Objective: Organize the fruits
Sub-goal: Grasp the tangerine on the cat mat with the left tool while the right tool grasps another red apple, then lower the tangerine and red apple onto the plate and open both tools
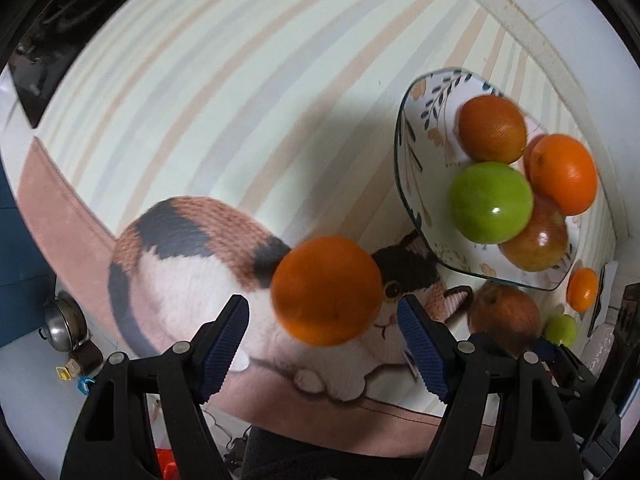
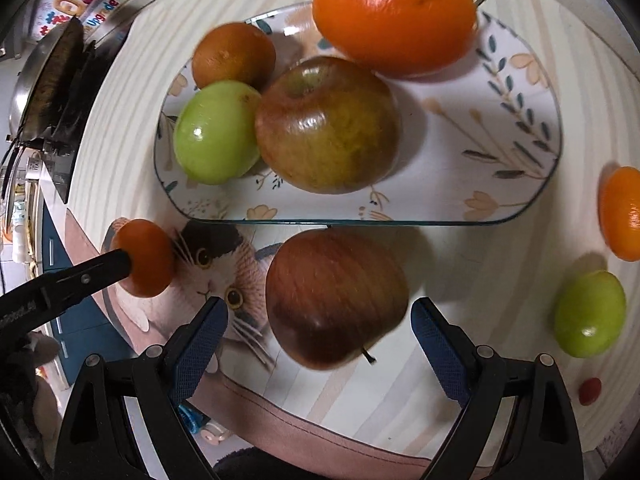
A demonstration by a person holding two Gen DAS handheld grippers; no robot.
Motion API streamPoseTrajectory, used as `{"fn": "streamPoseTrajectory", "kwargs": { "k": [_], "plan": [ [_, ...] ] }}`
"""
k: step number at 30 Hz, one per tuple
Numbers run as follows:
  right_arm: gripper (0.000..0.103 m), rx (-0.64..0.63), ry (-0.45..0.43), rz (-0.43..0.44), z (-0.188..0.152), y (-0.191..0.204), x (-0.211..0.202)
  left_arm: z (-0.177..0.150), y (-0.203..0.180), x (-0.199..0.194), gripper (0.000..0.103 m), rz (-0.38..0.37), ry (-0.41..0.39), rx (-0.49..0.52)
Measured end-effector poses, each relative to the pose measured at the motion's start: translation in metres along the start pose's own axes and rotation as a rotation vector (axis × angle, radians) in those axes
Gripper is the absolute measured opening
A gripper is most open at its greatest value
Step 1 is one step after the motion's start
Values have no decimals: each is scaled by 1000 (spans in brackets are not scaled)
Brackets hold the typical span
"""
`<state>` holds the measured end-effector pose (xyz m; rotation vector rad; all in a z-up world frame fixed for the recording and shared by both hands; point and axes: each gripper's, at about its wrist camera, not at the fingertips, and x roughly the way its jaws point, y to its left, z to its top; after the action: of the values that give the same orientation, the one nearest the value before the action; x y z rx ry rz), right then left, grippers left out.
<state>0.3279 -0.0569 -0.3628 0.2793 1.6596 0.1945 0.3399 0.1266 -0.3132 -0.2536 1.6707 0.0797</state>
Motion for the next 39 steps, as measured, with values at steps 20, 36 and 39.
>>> {"fn": "streamPoseTrajectory", "kwargs": {
  "k": [20, 36, 39],
  "plan": [
    [70, 1, -6, -43, 3, 2, 10, -8, -22, 7, 62, 57, -51, 73],
    [70, 62, -178, 70, -6, -33, -87, -2, -53, -79, 62, -41, -182, 146],
    [70, 97, -192, 47, 6, -48, -90, 22, -53, -77, 62, -44, -178, 155]
  ]
}}
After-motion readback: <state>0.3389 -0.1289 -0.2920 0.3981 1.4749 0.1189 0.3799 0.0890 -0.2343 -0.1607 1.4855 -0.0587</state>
